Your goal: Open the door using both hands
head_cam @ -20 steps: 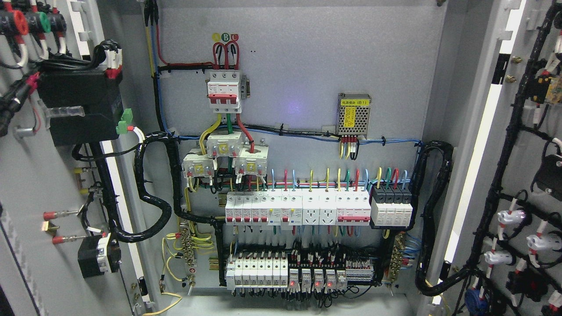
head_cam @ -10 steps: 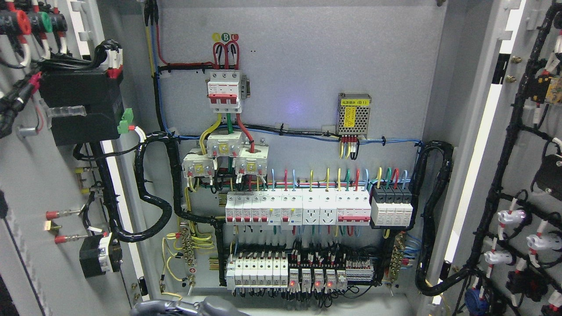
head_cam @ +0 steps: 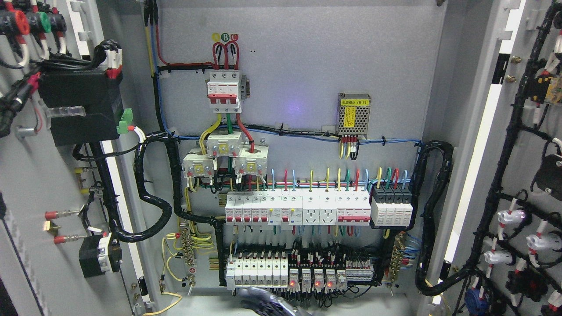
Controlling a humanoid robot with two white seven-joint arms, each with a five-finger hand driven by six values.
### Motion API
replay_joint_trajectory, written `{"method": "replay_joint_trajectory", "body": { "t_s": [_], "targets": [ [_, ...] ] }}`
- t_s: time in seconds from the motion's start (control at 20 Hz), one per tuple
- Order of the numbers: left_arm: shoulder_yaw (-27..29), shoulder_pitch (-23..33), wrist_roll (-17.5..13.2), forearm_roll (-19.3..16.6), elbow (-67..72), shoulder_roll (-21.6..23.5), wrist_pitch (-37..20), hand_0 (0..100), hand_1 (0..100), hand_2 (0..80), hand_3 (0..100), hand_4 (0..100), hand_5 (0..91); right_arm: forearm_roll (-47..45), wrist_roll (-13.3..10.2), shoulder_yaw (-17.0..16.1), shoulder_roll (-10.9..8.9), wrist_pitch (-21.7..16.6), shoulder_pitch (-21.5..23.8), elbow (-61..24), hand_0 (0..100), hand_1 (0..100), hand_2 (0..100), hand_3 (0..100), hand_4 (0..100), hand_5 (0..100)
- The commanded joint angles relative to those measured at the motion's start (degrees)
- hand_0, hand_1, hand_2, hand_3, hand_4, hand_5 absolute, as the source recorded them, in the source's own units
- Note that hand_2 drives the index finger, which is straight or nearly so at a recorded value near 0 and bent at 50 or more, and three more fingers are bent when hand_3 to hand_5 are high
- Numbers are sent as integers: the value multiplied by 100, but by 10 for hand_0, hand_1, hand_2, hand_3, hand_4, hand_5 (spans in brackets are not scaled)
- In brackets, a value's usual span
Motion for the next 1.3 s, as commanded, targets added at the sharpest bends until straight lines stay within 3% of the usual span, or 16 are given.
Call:
{"method": "replay_joint_trajectory", "body": {
  "t_s": [0.0,0.25,0.55,0.75,0.95,1.25],
  "targets": [
    [366,-51,-20,0,-1894,-390,-4010,0,0,0,0,0,0,-20,-163,-1185,-859,-818,1144,-1118,0,0,0,0,0,0],
    [665,-60,-20,9,-2123,-522,-4249,0,0,0,0,0,0,-64,-190,-1555,-1009,-1925,1882,-1364,0,0,0,0,0,0],
    [718,-245,-20,18,-2518,-672,-4513,0,0,0,0,0,0,-230,-198,-2020,-1088,-2814,2181,-1496,0,0,0,0,0,0],
    [1191,-113,-20,26,-2677,-637,-4881,0,0,0,0,0,0,-1064,-207,-2460,-1115,-2868,2208,-1514,0,0,0,0,0,0],
    [2069,71,32,105,-2677,-567,-5058,0,0,0,0,0,0,-1680,-207,-2645,-1299,-2868,2296,-1514,0,0,0,0,0,0],
    [2949,195,41,501,-2677,-496,-5058,0,0,0,0,0,0,-2077,-207,-3023,-1510,-2868,2392,-1479,0,0,0,0,0,0]
  ]
}}
